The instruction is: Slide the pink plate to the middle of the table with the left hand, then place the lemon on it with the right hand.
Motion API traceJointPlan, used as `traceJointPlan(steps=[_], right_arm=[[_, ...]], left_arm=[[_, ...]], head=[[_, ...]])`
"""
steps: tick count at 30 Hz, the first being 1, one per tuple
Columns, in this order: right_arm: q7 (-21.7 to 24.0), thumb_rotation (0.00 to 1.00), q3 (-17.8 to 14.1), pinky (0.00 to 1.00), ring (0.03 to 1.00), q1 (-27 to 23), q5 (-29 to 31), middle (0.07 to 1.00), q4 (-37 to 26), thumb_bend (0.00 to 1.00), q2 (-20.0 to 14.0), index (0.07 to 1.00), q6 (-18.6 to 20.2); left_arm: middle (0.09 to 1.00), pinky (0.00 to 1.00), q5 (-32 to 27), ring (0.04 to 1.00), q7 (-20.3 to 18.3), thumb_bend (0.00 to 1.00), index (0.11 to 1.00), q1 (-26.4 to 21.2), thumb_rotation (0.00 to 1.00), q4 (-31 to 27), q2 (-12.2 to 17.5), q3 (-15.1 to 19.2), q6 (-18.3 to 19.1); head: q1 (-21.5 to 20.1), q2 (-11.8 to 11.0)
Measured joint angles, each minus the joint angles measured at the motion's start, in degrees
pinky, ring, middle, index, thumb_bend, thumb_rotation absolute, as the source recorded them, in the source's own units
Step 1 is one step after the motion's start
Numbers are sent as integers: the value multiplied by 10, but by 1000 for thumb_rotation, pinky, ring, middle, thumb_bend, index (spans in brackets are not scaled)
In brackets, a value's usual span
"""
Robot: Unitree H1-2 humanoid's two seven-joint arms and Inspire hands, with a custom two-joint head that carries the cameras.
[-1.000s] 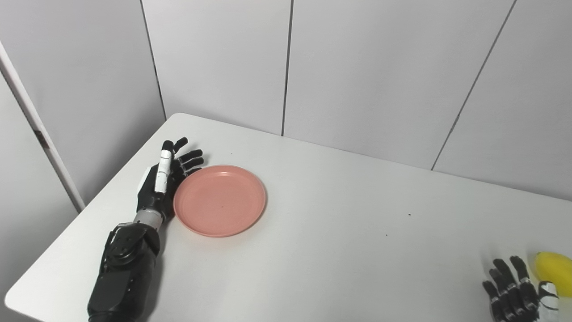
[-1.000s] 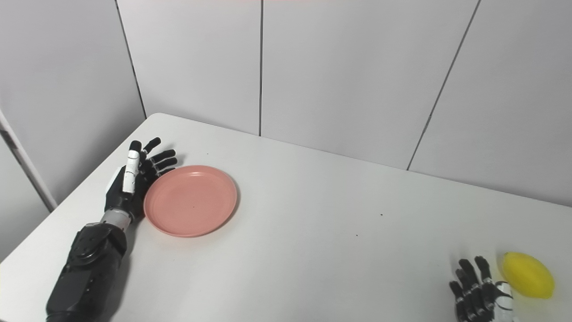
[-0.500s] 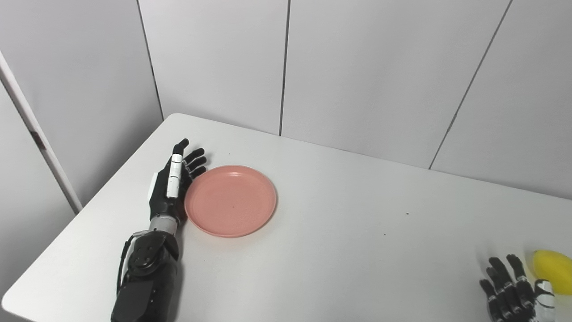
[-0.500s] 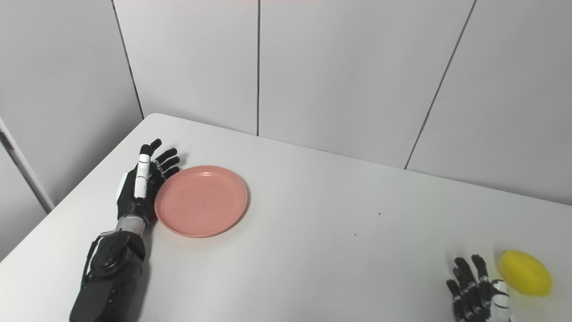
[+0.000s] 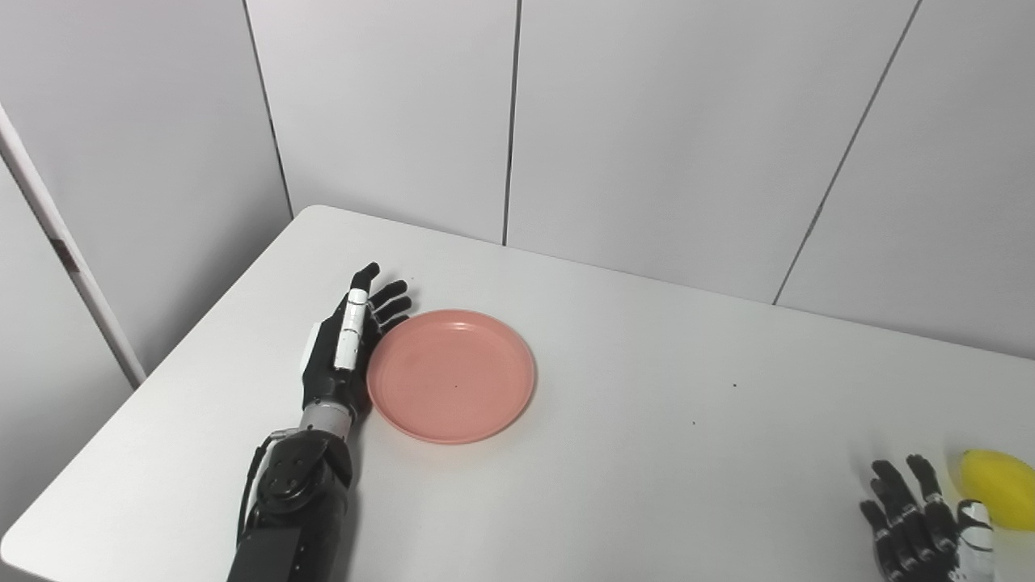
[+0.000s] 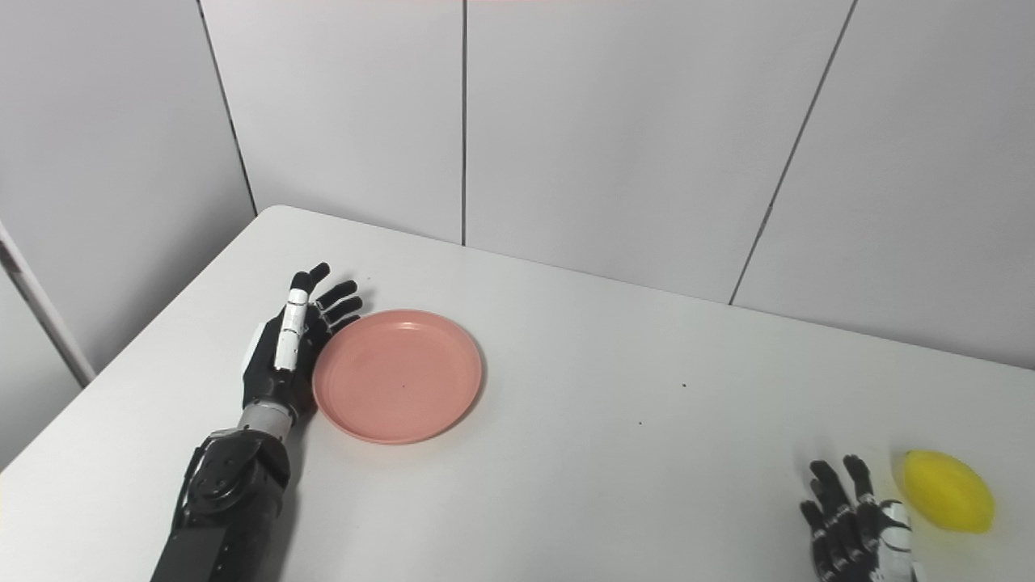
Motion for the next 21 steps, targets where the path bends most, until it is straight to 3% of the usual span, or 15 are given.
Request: traceJointPlan(steps=[16, 21], right_arm=[[2, 1000, 7, 1000, 980, -5, -17, 911, 4, 689, 8, 982, -1], [2, 991, 9, 1000, 979, -5, -20, 905, 6, 706, 12, 980, -1]], left_arm=[[787, 796, 7, 797, -6, 653, 892, 0, 872, 3, -24, -26, -6], [808, 800, 12, 802, -1, 652, 910, -1, 869, 3, -32, -29, -13]], head=[[-22, 5], [-52, 13]])
